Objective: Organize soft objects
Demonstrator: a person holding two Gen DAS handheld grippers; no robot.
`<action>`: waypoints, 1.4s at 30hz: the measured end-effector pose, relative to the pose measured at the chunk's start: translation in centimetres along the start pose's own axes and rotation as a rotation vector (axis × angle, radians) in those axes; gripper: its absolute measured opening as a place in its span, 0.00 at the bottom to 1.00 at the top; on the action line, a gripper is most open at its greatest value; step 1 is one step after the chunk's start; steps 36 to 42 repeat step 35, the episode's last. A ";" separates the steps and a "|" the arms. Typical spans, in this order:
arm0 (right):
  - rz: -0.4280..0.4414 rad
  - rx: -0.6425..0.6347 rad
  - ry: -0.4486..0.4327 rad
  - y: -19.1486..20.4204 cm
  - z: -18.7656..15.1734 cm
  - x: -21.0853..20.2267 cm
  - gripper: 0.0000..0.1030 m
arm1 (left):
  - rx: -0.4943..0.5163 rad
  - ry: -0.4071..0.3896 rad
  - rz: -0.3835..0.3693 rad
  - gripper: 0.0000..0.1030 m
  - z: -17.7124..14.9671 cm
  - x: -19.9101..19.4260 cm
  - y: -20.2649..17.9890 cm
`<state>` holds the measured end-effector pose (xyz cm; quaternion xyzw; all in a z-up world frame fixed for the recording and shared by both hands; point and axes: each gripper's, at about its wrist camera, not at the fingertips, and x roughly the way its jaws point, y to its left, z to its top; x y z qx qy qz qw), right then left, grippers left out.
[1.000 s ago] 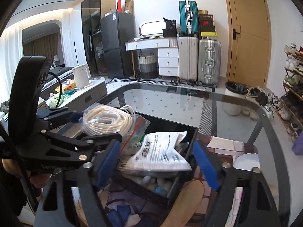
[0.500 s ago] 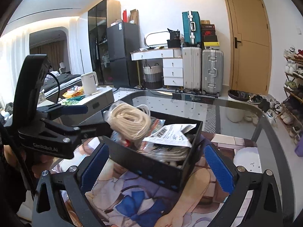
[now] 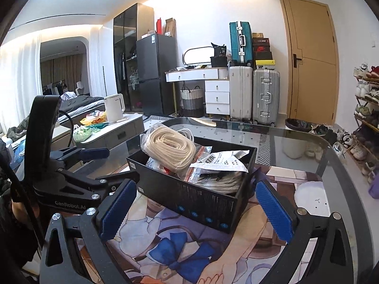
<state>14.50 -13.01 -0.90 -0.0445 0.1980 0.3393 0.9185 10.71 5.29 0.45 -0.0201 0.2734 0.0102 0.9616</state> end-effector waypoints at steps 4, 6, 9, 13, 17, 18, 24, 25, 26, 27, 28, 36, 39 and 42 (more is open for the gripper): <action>-0.001 0.004 -0.019 -0.1 0.1 -0.3 0.99 | -0.013 -0.017 0.000 1.00 -0.1 -0.2 0.1; -0.003 0.006 -0.026 -0.2 0.1 -0.4 0.99 | -0.016 -0.027 0.002 1.00 -0.1 -0.3 0.2; -0.010 0.002 -0.029 -0.3 0.1 -0.7 0.99 | -0.010 -0.029 0.006 1.00 -0.1 -0.3 0.0; -0.011 -0.004 -0.033 -0.3 0.1 -0.8 0.99 | -0.017 -0.028 0.009 1.00 -0.1 -0.3 0.1; -0.010 0.006 -0.038 -0.3 0.1 -0.9 0.99 | -0.020 -0.030 0.006 1.00 0.0 -0.4 0.1; -0.011 0.009 -0.039 -0.3 0.1 -1.0 0.99 | -0.019 -0.029 0.006 1.00 0.0 -0.3 0.1; -0.017 0.010 -0.043 -0.2 0.2 -1.0 0.99 | -0.018 -0.023 0.005 1.00 0.0 -0.3 0.2; -0.017 0.009 -0.044 -0.3 0.2 -1.1 0.99 | -0.018 -0.024 0.006 1.00 0.0 -0.3 0.2; -0.016 0.009 -0.046 -0.3 0.1 -1.1 0.99 | -0.018 -0.025 0.007 1.00 0.0 -0.3 0.2; -0.017 0.010 -0.047 -0.3 0.1 -1.1 0.99 | -0.019 -0.026 0.007 1.00 0.0 -0.3 0.1; -0.017 0.012 -0.049 -0.4 0.1 -1.2 0.99 | -0.020 -0.028 0.007 1.00 0.0 -0.3 0.2; -0.019 0.019 -0.045 -0.7 0.2 -1.1 0.99 | -0.024 -0.041 0.012 1.00 -0.1 -0.4 0.2; -0.019 0.019 -0.045 -0.7 0.2 -1.1 0.99 | -0.024 -0.041 0.012 1.00 -0.1 -0.4 0.2; -0.019 0.019 -0.045 -0.7 0.2 -1.1 0.99 | -0.024 -0.041 0.012 1.00 -0.1 -0.4 0.2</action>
